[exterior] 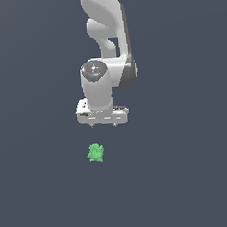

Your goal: Pick up the object and move it to a goal position.

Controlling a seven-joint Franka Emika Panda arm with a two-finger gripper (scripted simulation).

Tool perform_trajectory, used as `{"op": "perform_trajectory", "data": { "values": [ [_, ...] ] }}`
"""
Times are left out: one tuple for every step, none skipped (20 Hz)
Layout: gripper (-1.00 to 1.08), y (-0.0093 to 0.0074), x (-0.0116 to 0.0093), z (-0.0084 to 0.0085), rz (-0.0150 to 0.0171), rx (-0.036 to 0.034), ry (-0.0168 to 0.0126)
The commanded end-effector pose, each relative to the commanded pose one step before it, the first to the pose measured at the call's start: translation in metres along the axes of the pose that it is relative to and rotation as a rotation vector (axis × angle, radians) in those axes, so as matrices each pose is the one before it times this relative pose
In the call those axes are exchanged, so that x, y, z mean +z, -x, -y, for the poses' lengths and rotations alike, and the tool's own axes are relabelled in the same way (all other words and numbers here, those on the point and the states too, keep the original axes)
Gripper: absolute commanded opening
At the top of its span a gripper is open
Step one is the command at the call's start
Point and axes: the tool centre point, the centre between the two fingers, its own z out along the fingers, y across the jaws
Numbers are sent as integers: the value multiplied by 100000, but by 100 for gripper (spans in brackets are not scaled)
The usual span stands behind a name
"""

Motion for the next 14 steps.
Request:
{"op": "perform_trajectory", "data": {
  "values": [
    [100, 0, 0, -1, 0, 0, 0],
    [100, -2, -20, 57, -34, -113, 19],
    [100, -4, -60, 171, -103, -339, 55],
    [100, -7, -98, 277, -168, -550, 89],
    [100, -8, -137, 384, -234, -763, 125],
    [100, -5, -179, 495, -302, -980, 163],
    [100, 1, -173, 469, -285, -926, 157],
    [100, 8, -134, 357, -214, -702, 121],
    [100, 14, -93, 241, -141, -470, 84],
    [100, 17, -53, 133, -72, -253, 47],
    [100, 12, -7, 1, 0, 0, 0],
    [100, -9, 30, -65, 42, 130, -22],
    [100, -45, 42, -87, 27, 148, -34],
    [100, -86, 41, -72, -12, 91, -33]
  ]
}}
